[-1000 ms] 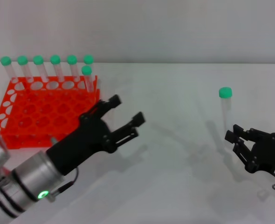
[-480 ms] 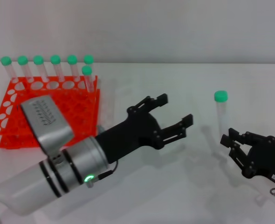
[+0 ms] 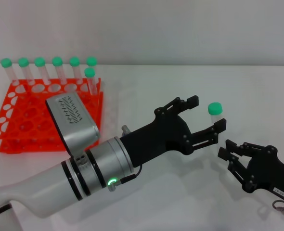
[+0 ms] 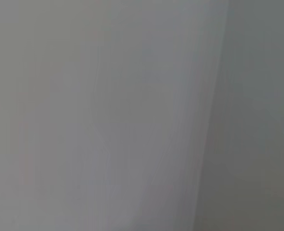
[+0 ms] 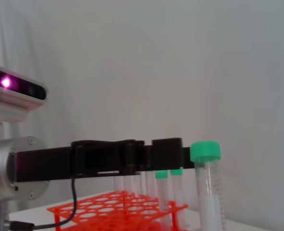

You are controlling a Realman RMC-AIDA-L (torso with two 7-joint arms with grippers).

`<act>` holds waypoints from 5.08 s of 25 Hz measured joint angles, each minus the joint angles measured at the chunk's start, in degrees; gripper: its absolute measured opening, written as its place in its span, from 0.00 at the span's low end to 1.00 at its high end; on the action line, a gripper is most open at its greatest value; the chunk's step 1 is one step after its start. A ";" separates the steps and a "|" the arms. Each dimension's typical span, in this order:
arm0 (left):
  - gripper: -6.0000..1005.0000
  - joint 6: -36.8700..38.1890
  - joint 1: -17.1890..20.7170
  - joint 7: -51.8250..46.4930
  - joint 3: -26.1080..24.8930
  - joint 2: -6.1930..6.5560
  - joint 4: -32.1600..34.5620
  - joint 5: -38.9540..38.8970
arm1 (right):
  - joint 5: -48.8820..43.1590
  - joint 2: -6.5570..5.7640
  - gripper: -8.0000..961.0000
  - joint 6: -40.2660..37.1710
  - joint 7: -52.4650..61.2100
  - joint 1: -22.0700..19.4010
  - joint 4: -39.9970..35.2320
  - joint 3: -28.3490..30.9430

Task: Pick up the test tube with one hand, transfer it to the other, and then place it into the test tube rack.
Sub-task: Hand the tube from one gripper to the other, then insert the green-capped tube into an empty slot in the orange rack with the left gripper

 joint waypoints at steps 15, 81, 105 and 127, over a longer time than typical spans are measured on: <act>0.86 3.01 -2.14 0.11 7.01 -0.23 -0.20 -8.29 | 0.03 0.06 0.18 2.27 -0.06 0.08 -0.05 -1.05; 0.29 -13.05 1.81 20.26 -14.73 1.20 19.77 -34.30 | 0.81 -0.21 0.77 2.54 -11.35 0.25 13.72 38.41; 0.32 3.64 -5.30 25.48 -14.36 1.17 19.93 -33.22 | 0.71 -0.17 0.77 0.23 -11.31 2.32 14.50 37.82; 0.36 9.70 -9.59 25.49 -14.30 1.29 22.86 -31.60 | 0.72 -0.17 0.76 0.32 -11.31 2.37 14.10 37.84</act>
